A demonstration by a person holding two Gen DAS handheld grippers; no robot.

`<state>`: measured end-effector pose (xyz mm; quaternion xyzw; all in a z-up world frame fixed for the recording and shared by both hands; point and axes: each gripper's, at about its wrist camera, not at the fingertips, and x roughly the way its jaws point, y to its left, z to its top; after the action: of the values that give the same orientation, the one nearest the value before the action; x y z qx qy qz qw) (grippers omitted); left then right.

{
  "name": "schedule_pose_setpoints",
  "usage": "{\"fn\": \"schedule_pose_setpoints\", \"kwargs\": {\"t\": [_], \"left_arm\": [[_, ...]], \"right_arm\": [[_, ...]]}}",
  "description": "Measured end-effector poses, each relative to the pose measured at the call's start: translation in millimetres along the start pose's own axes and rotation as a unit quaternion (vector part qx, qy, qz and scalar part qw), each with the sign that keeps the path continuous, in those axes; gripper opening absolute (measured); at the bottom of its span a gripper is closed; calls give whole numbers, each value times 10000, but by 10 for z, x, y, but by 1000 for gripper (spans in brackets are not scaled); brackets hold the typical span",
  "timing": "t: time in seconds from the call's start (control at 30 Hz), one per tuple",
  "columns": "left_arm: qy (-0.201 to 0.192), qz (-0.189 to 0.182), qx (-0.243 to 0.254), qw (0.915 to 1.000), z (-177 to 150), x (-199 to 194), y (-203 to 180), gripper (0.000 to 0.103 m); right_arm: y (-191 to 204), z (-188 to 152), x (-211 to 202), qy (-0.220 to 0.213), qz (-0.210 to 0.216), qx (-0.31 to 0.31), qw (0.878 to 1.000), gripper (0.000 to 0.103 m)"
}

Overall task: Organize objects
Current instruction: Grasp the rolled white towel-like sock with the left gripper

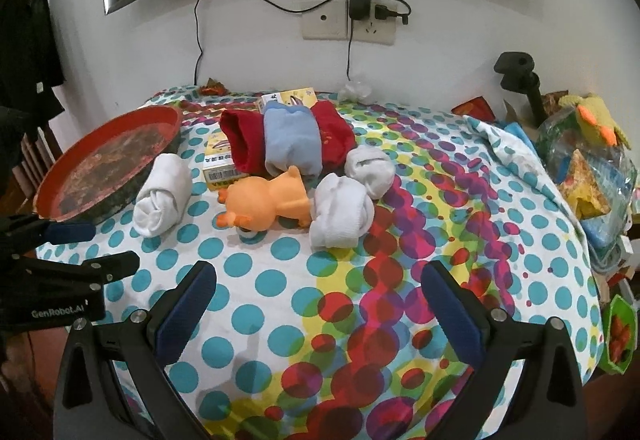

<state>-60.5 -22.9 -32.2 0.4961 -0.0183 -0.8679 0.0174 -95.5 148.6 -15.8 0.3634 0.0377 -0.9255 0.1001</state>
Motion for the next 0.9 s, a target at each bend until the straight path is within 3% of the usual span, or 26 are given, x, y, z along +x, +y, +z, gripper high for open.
{"fn": "schedule_pose_setpoints", "kwargs": {"t": [0.1,0.17,0.23,0.37,0.47,0.7,0.9], "left_arm": [[23,-12,-75,10000,-21,52,45,71],[54,-46,-114,9999,-32,91,73,71],[89,-127,-154,9998,-37,120,106,71],[51,-227,-212,9995,-29,146,159,71],[57,-259,-233,9994,-20,173,189,71],[128,-273,-206,9993,15,255,223,71],[191,-249,-200,9993,93,324,218,71]], "right_arm": [[0,10,38,6,19,-22,10000,100],[-2,21,78,43,28,-53,10000,91],[-16,35,136,121,71,-56,9999,88],[-67,80,258,213,110,-59,9997,67],[-143,125,398,312,188,30,9993,58],[-232,240,708,495,135,19,9987,45],[-240,298,849,522,109,-91,9985,45]]}}
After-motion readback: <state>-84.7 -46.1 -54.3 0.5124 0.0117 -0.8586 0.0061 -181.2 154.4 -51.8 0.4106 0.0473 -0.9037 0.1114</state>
